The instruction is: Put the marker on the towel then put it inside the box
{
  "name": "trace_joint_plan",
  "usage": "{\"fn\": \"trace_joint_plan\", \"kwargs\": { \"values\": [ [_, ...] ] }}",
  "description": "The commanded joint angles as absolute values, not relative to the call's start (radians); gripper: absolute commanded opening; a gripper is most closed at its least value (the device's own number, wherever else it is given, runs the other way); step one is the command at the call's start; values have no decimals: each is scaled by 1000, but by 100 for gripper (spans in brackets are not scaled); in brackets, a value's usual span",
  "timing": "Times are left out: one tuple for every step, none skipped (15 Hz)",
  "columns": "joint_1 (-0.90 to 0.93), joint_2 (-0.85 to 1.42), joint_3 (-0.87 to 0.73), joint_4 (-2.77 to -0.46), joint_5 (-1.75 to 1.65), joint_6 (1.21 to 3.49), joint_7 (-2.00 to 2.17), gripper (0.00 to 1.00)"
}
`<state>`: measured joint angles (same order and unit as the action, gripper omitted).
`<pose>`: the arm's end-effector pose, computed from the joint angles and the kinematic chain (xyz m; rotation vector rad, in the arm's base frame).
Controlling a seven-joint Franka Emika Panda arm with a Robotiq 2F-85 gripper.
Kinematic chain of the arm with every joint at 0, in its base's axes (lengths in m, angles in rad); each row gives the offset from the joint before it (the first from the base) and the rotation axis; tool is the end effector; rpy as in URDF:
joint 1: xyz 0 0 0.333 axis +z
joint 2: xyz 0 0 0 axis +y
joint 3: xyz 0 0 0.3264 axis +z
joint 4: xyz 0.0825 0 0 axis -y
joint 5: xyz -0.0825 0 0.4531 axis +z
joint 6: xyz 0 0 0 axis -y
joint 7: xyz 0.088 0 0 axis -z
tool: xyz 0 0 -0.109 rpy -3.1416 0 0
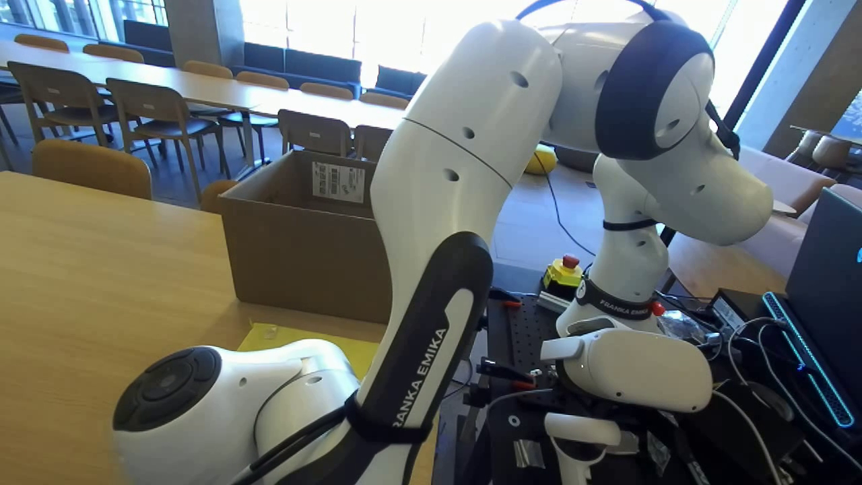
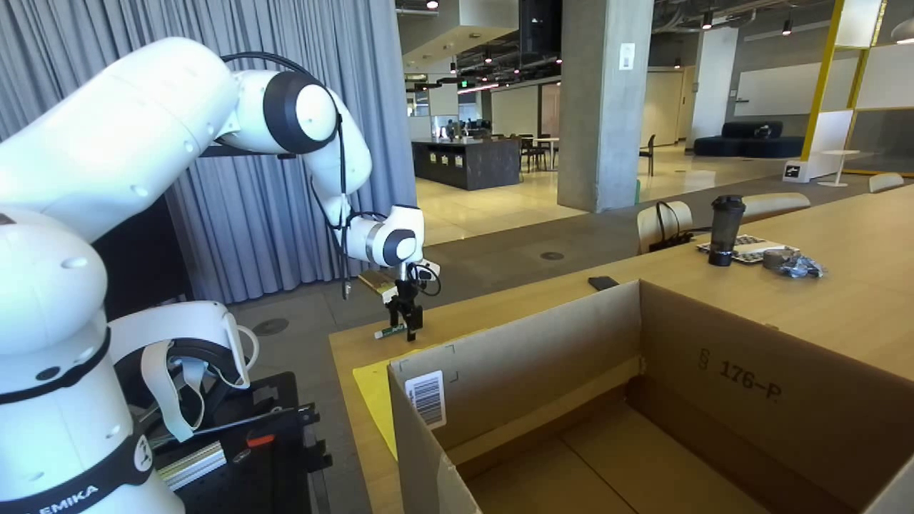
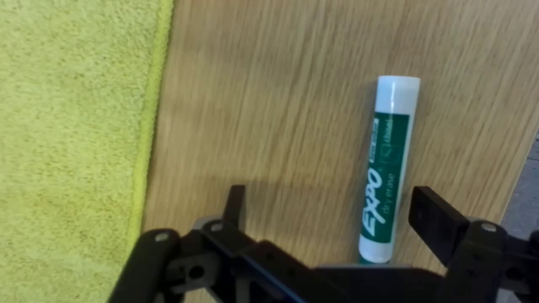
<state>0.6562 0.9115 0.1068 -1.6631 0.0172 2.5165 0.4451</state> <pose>0.5109 0.4849 0.0190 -3.0632 -0.4079 0.1523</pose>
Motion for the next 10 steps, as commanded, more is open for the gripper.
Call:
{"fn": "trace_joint_plan", "kwargs": {
  "values": [
    [668,907,91,-1680,8,2534,460,100],
    [670,910,93,-1679,10,2534,462,100],
    [668,912,92,-1679,9,2534,460,100],
    [666,913,94,-1678,11,2535,456,100],
    [664,912,95,-1680,10,2534,453,100],
    [665,915,93,-1676,10,2531,455,100],
    [666,916,92,-1674,10,2530,458,96],
    [666,912,90,-1678,8,2528,458,75],
    [663,910,90,-1680,9,2529,455,71],
    [661,907,89,-1683,9,2525,453,70]
  ]
}}
